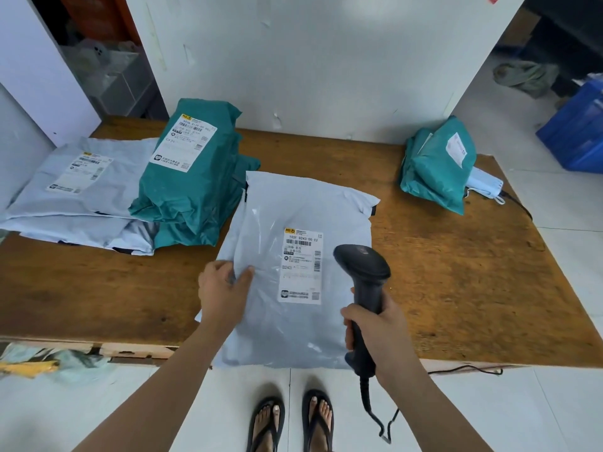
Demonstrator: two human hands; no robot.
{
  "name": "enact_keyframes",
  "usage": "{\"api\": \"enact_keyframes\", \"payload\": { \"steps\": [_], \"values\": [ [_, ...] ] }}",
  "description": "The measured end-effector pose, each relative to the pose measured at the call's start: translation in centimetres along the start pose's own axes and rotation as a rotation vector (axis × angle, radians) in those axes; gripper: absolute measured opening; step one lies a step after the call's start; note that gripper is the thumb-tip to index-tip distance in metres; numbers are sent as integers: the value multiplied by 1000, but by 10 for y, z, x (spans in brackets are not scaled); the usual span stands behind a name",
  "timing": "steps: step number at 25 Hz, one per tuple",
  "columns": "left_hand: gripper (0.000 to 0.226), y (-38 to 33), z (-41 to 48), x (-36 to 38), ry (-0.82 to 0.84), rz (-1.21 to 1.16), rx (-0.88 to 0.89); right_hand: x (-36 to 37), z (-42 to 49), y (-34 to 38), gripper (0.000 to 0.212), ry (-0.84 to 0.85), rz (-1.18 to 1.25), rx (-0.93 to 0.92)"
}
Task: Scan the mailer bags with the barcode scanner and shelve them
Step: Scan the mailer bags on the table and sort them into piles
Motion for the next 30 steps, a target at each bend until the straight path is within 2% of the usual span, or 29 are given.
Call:
{"api": "enact_keyframes", "payload": {
  "steps": [2, 4, 6, 9, 11, 13, 16, 18, 21, 24, 28, 30],
  "values": [
    [24, 6, 17, -12, -32, -102, -65, -15, 16, -7, 19, -56, -56, -23],
    [30, 7, 26, -11, 59, -187, -143, -26, 34, -21, 24, -98, -27, 15],
    [26, 11, 29, -7, 138, -143, -258, -26, 49, -41, 31, -108, 91, 107],
    [73, 23, 28, 7, 309, -118, -424, -13, 65, -61, 39, -76, 168, 210],
    [78, 18, 33, 10, 350, -99, -388, -2, 74, -62, 43, -57, 217, 226],
    [65, 11, 39, 9, 332, -97, -350, 2, 83, -58, 45, -58, 215, 219],
    [47, 5, 45, 9, 297, -224, -375, 5, 97, -44, 43, -55, 191, 189],
    [38, -11, 52, 1, 202, -225, -297, 8, 110, -32, 41, -45, 209, 160],
    [26, -54, 60, -13, 8, -42, -79, 14, 128, -14, 37, -30, 231, 106],
    [28, -79, 73, -4, 9, 15, 3, 12, 136, -10, 35, -36, 238, 94],
    [43, -67, 85, 4, 8, 100, -86, 4, 139, -20, 32, -7, 238, 128],
    [52, -69, 81, 4, -34, 306, -81, -5, 139, -28, 30, -1, 191, 122]
  ]
}}
Point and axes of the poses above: each hand's wrist, its own z-axis towards the middle knuckle, its own x-axis out of the palm, y = z × x, the point moved 10 cm from there along z, towards the middle knuckle, and after that the axes turned 11 degrees about -x, right-handed, at the moved point
